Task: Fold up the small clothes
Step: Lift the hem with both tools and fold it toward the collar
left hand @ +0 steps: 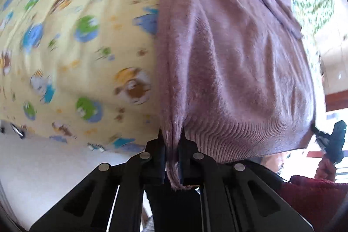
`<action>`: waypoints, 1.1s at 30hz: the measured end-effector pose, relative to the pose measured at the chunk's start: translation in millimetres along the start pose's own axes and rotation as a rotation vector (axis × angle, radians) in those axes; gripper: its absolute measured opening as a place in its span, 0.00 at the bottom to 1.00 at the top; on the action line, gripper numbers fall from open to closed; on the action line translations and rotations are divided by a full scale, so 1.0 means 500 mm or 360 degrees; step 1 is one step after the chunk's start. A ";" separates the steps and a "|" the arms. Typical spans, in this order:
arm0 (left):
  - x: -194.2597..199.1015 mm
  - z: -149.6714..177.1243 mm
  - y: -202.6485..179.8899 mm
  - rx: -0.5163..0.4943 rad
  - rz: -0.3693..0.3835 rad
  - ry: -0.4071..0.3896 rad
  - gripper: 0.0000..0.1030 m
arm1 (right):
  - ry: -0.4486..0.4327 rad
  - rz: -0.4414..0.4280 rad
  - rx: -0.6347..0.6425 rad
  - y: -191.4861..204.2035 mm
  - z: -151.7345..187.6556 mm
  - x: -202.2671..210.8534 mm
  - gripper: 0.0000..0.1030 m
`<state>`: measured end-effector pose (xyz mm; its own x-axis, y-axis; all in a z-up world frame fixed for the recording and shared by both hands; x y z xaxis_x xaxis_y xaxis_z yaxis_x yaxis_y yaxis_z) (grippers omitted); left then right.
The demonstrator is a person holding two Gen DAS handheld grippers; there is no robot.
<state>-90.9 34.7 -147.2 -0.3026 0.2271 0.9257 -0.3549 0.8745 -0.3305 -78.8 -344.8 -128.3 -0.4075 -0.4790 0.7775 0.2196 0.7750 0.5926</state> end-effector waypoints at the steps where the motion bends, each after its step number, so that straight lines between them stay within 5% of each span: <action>1: 0.005 -0.003 0.003 0.0005 0.0029 -0.0018 0.06 | -0.0004 -0.0015 -0.0014 0.002 0.000 0.001 0.04; 6: 0.038 -0.004 -0.020 -0.0064 0.0188 -0.0102 0.05 | -0.0012 -0.0078 -0.0007 0.026 -0.007 0.014 0.04; 11: 0.115 -0.031 -0.016 0.0024 0.0584 -0.0294 0.05 | -0.0105 -0.0274 -0.0143 0.035 -0.025 0.049 0.04; 18: 0.196 -0.140 -0.047 -0.0110 0.0756 -0.0440 0.05 | -0.0343 -0.0459 -0.0174 0.114 -0.092 0.088 0.04; 27: 0.230 -0.386 -0.093 -0.0269 0.0812 -0.0633 0.05 | -0.0589 -0.0526 0.0005 0.263 -0.283 0.086 0.04; 33: 0.197 -0.575 -0.114 -0.0190 0.0747 -0.0712 0.05 | -0.0655 -0.0474 -0.0030 0.290 -0.450 0.020 0.04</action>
<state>154.0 130.7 15.6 -0.7490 0.4184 0.5138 -0.0027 0.7735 -0.6338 148.4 -330.1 12.7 -0.7695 -0.4732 0.4289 0.0551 0.6199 0.7827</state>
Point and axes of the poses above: each gripper's, at about its wrist camera, not at the fingertips, and x roughly against the way its jaws point, y to its left, z to its underside, the point moved 3 cm from there along -x, roughly the way its jaws point, and after that the axes turned 1 degree about -x, right-handed, at the moved point
